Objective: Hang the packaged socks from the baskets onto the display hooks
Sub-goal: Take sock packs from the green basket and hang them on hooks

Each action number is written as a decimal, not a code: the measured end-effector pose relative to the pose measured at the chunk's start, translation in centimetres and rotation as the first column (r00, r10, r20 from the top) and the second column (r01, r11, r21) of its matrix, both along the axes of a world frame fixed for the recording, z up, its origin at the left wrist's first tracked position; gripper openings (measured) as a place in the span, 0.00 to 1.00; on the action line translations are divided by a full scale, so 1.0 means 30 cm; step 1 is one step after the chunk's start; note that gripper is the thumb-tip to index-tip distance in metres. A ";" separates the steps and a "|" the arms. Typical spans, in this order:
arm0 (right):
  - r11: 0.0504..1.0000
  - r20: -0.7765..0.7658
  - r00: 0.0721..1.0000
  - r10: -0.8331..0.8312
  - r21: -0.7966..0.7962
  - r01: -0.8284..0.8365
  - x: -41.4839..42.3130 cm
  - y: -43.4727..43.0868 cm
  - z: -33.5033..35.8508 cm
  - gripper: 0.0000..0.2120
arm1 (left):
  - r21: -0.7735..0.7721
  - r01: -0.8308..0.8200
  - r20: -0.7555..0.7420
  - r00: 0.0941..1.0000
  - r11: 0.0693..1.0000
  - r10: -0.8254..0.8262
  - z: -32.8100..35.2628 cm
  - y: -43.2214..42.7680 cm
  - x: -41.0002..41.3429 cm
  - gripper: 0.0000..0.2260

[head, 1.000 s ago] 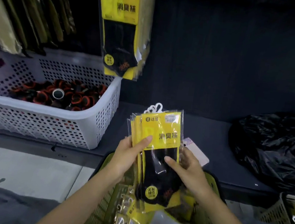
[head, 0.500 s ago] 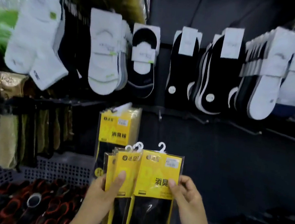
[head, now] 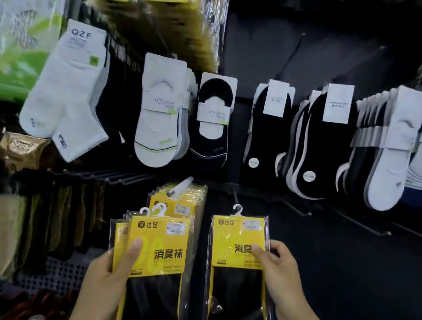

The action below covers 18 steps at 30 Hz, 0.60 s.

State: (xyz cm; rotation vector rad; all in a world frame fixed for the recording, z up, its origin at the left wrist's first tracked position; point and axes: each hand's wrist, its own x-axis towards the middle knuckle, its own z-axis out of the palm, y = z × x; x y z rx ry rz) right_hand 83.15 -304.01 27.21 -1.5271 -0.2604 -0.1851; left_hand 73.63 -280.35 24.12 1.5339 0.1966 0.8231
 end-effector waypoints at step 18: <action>0.999 -0.117 0.993 -0.018 0.047 0.024 0.065 0.060 -0.122 0.07 | 0.044 0.103 -0.020 0.995 0.994 -0.102 -0.047 -0.070 0.032 0.16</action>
